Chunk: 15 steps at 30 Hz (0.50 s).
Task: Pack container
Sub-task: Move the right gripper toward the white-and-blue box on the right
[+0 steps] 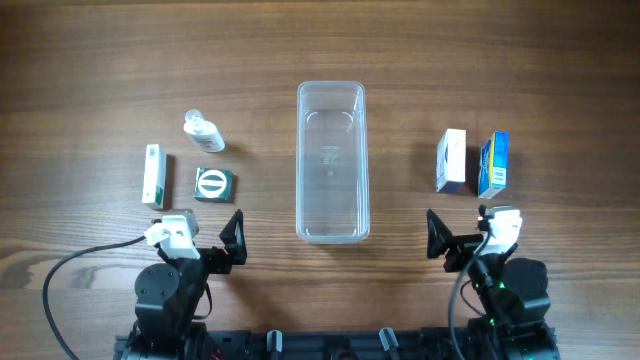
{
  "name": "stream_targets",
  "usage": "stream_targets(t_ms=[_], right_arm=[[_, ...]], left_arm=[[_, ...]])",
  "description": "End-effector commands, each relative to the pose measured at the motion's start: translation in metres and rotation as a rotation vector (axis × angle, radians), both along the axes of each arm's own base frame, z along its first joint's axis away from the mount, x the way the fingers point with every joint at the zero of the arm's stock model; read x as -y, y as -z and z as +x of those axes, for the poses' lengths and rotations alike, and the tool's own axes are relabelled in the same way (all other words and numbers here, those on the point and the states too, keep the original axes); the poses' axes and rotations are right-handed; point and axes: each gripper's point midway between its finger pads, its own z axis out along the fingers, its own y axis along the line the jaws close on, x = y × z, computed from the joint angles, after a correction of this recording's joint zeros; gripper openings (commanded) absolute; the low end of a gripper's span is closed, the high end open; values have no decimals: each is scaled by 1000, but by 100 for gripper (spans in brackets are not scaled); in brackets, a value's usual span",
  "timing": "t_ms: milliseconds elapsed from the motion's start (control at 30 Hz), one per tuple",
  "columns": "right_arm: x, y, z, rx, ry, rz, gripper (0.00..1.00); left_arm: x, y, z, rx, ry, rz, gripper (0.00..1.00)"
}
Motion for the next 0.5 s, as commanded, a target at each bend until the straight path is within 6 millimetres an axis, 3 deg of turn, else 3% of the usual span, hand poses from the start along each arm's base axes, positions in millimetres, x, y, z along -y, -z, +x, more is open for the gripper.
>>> stream_targets(t_ms=[0,33,100,167,233,333,400,467], right_arm=[[-25,-29,-2,-19,-38,445,100],[-31,-40,-3,21,-87,440,100],[-53,-95,-13,234,-289,392,100],[-49,-131,-14,310,-278,380,100],[-49,-155,-10,304,-276,283,100],[-45,-159,10,118,-234,146,100],[-28,-151,35,-117,-126,24,100],[-27,-149,58,-259,-157,-108,100]], left_arm=[[0,-2,1,14,6,19,100],[0,-1,0,14,6,19,100],[0,-2,1,14,6,19,100],[0,-1,0,14,6,19,100],[0,-1,0,14,6,19,100],[0,-1,0,14,6,19,100],[0,-2,1,14,6,19,100],[0,-1,0,14,6,19,100]])
